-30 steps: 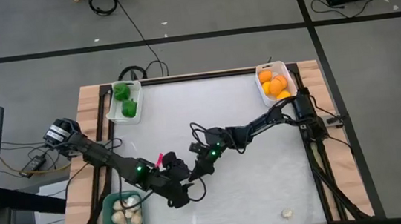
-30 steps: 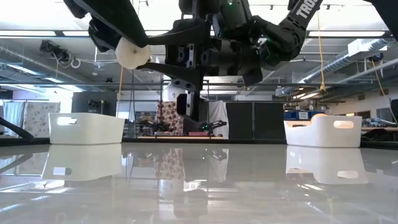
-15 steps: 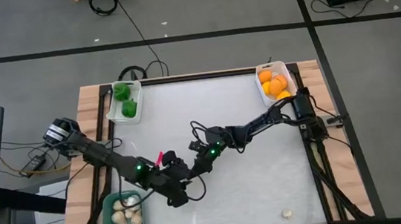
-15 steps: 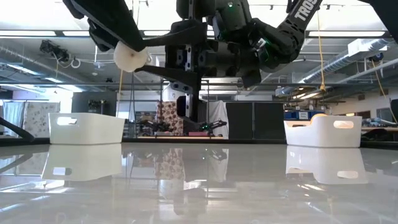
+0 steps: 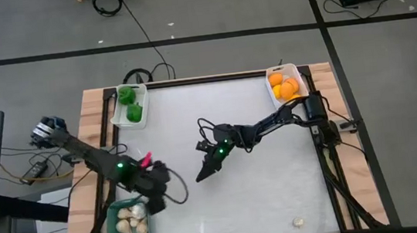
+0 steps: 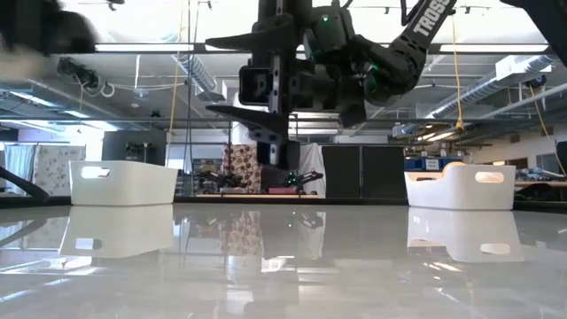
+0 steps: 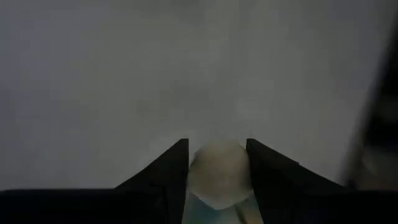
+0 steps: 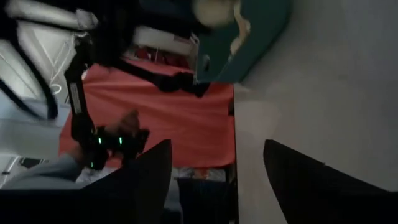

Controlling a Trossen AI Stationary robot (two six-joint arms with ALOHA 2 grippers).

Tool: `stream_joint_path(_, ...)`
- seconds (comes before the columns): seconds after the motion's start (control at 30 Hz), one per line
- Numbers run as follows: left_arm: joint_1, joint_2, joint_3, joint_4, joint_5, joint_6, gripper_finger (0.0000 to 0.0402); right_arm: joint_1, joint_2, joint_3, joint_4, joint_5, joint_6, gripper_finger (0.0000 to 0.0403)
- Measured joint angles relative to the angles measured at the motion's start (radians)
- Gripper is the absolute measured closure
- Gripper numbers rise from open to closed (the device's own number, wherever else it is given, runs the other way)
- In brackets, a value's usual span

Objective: Sort produce into baskets
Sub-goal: Put the white garlic into the green bin

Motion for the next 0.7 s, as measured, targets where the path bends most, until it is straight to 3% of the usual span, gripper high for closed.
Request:
stream_joint_path(0.13,-0.098,-0.037,0.000,-0.118,0.198,-0.121,0.0245,0.011,0.001,-0.016,-0.002,-0.022,0.003,0.0140)
stream_joint_path(0.27,-0.240,-0.045,-0.001,-0.138,0.245,-0.252,0.0245,0.027,0.001,-0.043,-0.004,-0.043,0.004,0.0142)
stream_joint_path(0.43,-0.357,-0.044,-0.069,0.006,0.251,-0.475,0.0245,0.050,0.002,-0.075,-0.005,-0.042,0.010,0.0143)
stream_joint_path(0.7,-0.421,-0.043,-0.246,0.363,0.252,-0.675,0.0245,0.075,-0.032,-0.077,-0.008,-0.028,-0.003,0.0149)
